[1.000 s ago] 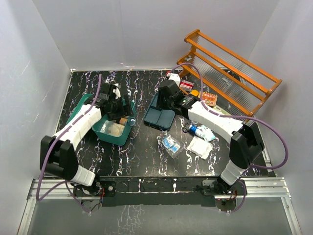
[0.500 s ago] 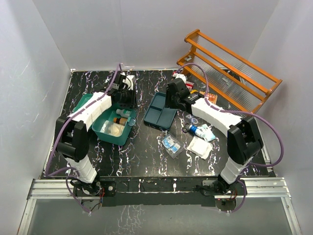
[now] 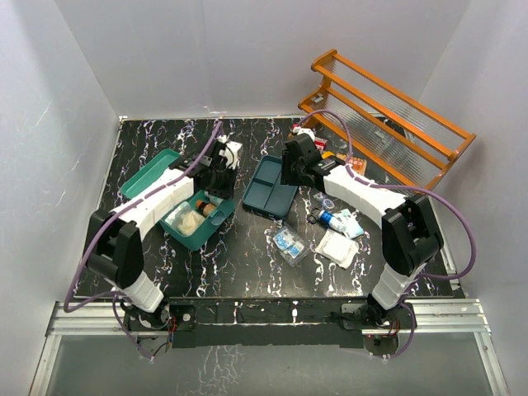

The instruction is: Organize the medicine kit

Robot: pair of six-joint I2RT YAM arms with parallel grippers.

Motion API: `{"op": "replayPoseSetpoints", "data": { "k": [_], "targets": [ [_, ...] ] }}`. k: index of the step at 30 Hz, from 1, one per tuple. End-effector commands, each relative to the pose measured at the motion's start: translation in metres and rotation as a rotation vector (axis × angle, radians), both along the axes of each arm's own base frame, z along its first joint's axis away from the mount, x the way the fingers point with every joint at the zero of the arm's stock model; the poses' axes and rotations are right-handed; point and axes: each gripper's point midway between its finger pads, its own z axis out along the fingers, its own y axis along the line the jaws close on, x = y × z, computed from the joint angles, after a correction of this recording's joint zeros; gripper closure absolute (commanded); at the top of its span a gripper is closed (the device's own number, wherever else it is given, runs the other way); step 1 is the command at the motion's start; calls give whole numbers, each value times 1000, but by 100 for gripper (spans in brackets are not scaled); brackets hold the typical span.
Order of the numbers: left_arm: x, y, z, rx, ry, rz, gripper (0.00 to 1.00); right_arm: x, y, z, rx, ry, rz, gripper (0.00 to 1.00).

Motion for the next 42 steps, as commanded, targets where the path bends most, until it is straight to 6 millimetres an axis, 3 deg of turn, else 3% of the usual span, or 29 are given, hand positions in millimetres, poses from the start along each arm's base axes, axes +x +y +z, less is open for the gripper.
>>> {"op": "replayPoseSetpoints", "data": {
  "k": [1,7,12,15,19,23,30,35,42],
  "targets": [
    [-35,6,15,-12,7,-9,84,4,3,0,22,-15,8,65],
    [-51,14,18,-27,38,77,62,-2,5,-6,44,11,18,65],
    [-45,14,30,-56,12,143,40,-3,7,-4,56,14,22,66],
    [-38,16,42,-68,-19,188,37,-2,6,-1,57,6,17,66],
    [-23,30,58,-48,-97,303,38,-4,3,1,50,5,8,66],
    [-16,59,62,1,-139,469,49,-9,-2,-3,37,20,8,66],
    [-30,102,42,54,-71,675,64,-26,-13,-12,11,49,11,65],
    [-47,126,17,127,22,773,73,-37,-18,-17,8,76,5,65],
    [-66,137,-25,259,174,770,73,-57,-25,-30,-6,149,8,62]
  ]
}}
